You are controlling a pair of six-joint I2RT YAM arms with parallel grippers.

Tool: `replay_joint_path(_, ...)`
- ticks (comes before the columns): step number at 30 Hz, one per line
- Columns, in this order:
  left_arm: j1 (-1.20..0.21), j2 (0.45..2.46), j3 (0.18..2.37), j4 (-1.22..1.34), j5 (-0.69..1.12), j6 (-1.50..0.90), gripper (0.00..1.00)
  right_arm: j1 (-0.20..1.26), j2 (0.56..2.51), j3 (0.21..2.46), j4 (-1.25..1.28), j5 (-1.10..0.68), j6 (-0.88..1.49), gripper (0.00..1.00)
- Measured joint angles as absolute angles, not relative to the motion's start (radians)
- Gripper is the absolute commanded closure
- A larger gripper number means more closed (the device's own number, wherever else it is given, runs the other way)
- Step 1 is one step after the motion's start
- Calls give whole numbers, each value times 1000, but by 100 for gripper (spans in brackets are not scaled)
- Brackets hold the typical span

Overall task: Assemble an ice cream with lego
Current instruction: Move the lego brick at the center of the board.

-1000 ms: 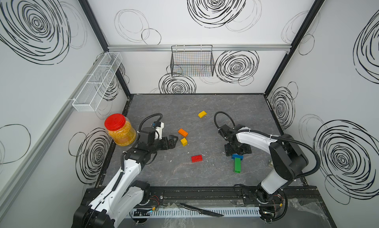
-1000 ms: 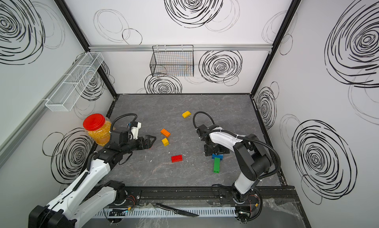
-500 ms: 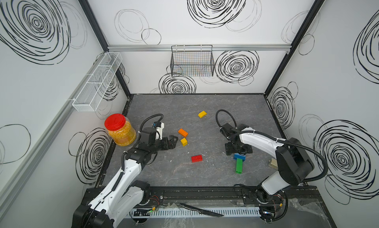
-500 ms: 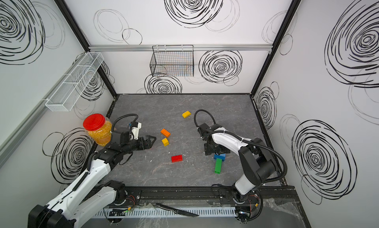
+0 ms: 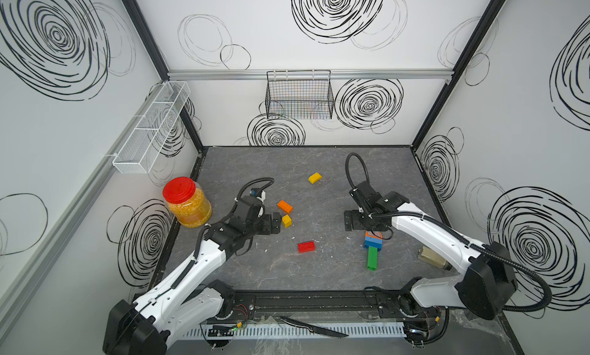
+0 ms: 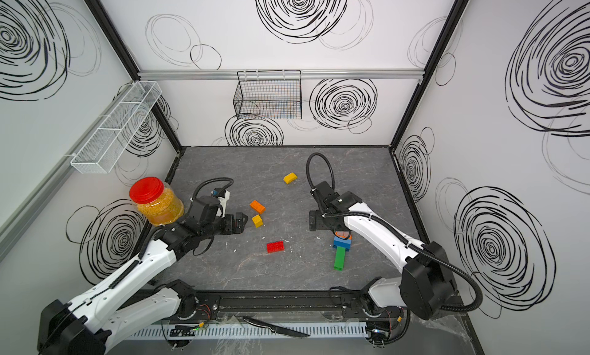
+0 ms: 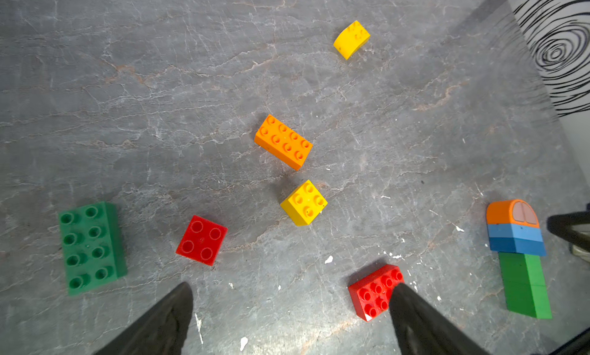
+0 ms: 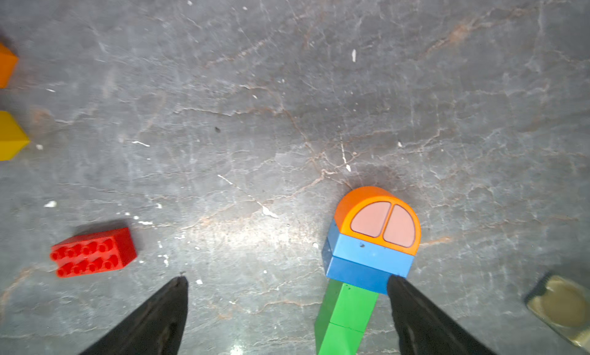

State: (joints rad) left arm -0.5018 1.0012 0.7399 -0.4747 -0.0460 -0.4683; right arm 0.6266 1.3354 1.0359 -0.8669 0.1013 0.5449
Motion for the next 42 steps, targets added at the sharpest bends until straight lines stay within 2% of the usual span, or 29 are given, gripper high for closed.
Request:
replay_joint_path(10,-679,1269,921,-601,-196,-567,2,487,1148,921,-690,-120,537,0)
replay_joint_path(20,-683,1519,1076,-633,-189,-668,16,351,1056,861,-645,-215,472,0)
replay_joint_path(29,-683,1703,1187,-680,-167,-857,17,219,1063,861,-647,-327,420,0)
replay_joint_path(42,-633,1765,1233,-711,-157,-1019,21,168,1089,862,-648,-414,383,0)
